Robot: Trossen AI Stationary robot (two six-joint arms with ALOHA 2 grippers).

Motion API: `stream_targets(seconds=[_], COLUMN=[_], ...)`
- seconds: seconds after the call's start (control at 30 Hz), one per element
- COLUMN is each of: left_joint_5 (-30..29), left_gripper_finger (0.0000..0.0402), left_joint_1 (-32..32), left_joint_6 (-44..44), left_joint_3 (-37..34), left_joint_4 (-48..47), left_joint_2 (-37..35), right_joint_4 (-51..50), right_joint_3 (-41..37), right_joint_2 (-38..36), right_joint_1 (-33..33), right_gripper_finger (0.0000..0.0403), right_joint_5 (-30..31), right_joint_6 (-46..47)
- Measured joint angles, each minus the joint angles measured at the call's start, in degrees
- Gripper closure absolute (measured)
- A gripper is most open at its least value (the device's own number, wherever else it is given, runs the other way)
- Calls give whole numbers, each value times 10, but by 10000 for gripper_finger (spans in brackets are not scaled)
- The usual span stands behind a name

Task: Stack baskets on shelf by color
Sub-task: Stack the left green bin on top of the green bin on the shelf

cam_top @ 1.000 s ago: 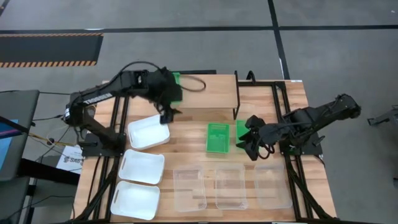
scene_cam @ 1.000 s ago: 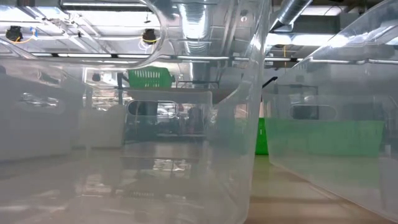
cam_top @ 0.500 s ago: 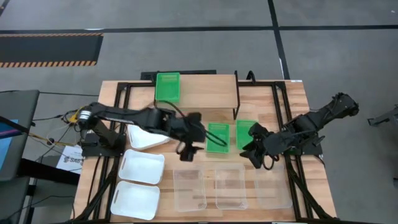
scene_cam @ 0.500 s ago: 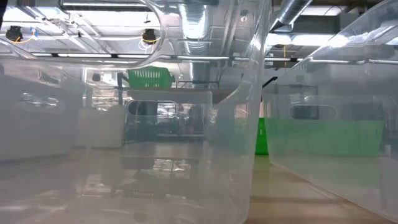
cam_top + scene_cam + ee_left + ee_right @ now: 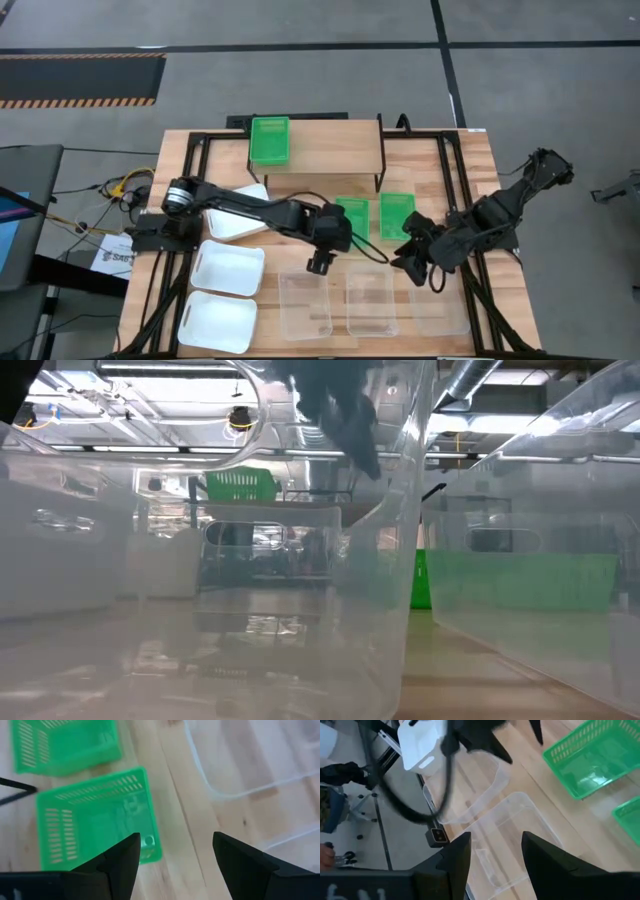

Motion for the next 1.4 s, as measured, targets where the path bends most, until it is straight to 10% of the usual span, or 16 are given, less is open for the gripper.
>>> stream_targets(seconds=[0.6, 1.03, 1.4], left_joint_5=[-6, 1, -9], left_gripper_finger=[169, 388, 401], left_joint_1=[17, 40, 35], left_joint_6=[64, 30, -12], left_joint_3=[-1, -1, 74], left_joint_4=[89, 63, 14], left_joint_2=[117, 132, 129], right_joint_4=[3, 7, 9], right_joint_3=[0, 0, 0], right_joint_2=[0, 0, 0], right_joint_1=[17, 16, 16], right_gripper_finger=[202, 202, 202], right_joint_5=[4, 3, 4], right_joint_6=[-1, -1, 0])
